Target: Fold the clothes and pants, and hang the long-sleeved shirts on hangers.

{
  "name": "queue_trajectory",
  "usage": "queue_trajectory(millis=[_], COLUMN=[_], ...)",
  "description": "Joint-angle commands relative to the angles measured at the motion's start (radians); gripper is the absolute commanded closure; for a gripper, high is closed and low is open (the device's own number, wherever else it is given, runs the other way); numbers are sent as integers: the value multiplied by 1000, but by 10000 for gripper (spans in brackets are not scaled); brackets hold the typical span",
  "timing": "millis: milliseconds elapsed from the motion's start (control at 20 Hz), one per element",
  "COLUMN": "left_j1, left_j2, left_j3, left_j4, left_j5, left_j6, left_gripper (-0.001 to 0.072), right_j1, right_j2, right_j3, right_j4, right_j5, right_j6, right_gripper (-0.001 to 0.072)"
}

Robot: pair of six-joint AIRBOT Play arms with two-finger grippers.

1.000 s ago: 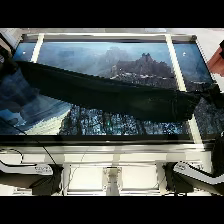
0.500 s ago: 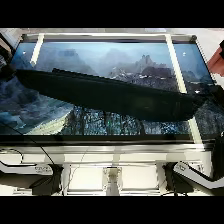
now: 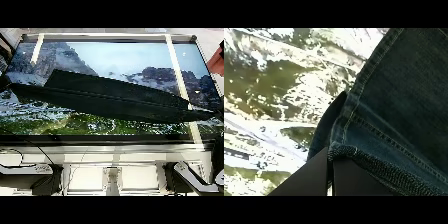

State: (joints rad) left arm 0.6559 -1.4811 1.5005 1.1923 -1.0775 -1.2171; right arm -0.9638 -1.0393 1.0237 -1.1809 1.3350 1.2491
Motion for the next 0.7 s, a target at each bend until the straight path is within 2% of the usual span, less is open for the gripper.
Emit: queue_trajectory(millis=[0, 200, 300, 450, 650], left_j1=[-29, -93, -132, -181, -265], left_j2=[-1, -48, -94, -161, -227], left_j3=[1, 1, 1, 1, 1], left_j4=[11, 11, 11, 10, 8], left_j5=[129, 240, 255, 333, 448], left_j6=[-8, -87, -114, -207, -219], left_gripper=[685, 686, 685, 685, 686], right_j1=[-3, 71, 146, 254, 371], right_j2=[-3, -80, -139, -229, -341], right_j3=[-51, -54, -54, -55, -54], right_j4=[43, 97, 98, 111, 111], right_j5=[-88, -224, -337, -547, -771], right_j6=[-5, 28, 88, 216, 349], right_gripper=[697, 697, 697, 696, 696])
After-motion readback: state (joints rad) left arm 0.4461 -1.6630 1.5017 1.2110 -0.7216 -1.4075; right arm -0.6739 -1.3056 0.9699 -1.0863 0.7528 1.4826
